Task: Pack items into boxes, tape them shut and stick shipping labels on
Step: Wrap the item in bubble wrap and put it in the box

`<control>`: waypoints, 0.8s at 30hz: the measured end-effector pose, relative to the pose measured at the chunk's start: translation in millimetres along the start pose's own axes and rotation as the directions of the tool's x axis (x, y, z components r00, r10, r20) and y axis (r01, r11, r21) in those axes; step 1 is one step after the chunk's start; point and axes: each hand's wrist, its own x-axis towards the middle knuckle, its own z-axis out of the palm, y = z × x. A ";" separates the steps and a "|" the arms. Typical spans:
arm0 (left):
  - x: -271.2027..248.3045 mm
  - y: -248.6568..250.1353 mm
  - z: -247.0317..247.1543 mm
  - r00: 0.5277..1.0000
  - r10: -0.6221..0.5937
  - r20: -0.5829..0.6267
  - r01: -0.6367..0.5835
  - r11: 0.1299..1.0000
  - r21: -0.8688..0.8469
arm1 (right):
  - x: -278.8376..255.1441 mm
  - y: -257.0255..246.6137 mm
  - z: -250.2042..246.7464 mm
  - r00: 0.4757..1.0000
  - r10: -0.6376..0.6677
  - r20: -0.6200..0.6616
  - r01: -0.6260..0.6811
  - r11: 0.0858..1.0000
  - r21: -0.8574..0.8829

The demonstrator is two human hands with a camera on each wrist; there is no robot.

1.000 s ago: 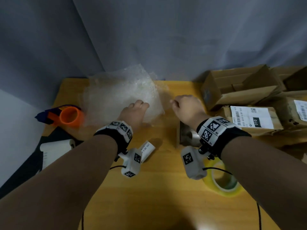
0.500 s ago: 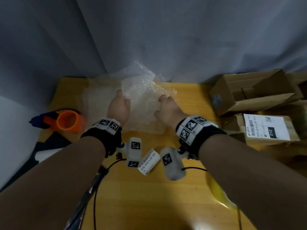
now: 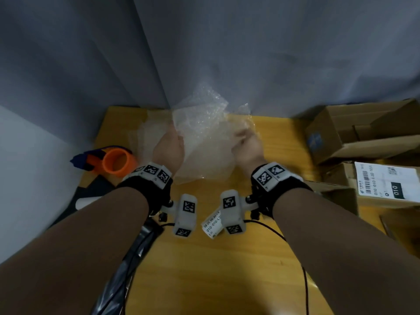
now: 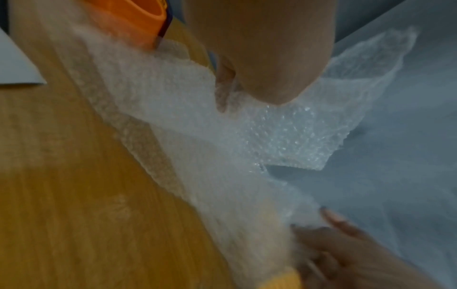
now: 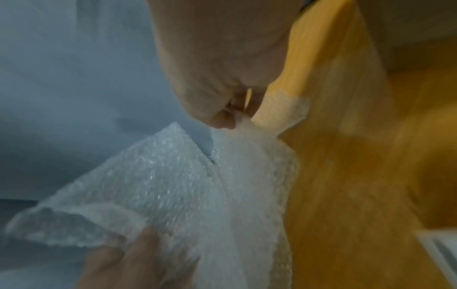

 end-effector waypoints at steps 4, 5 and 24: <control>-6.1 14.7 -20.6 0.994 -0.072 -0.087 0.071 0.997 -0.013 | -11.7 -17.5 -40.3 0.986 -0.162 -0.032 0.164 0.937 0.307; -7.5 17.1 -23.7 0.991 -0.090 -0.102 0.091 0.996 0.003 | -13.8 -19.8 -51.5 0.986 -0.164 -0.039 0.167 0.929 0.331; -0.6 16.3 -15.6 0.942 0.248 -0.225 -0.252 0.968 0.010 | 2.0 0.1 -46.1 0.951 0.156 0.266 -0.064 0.943 -0.325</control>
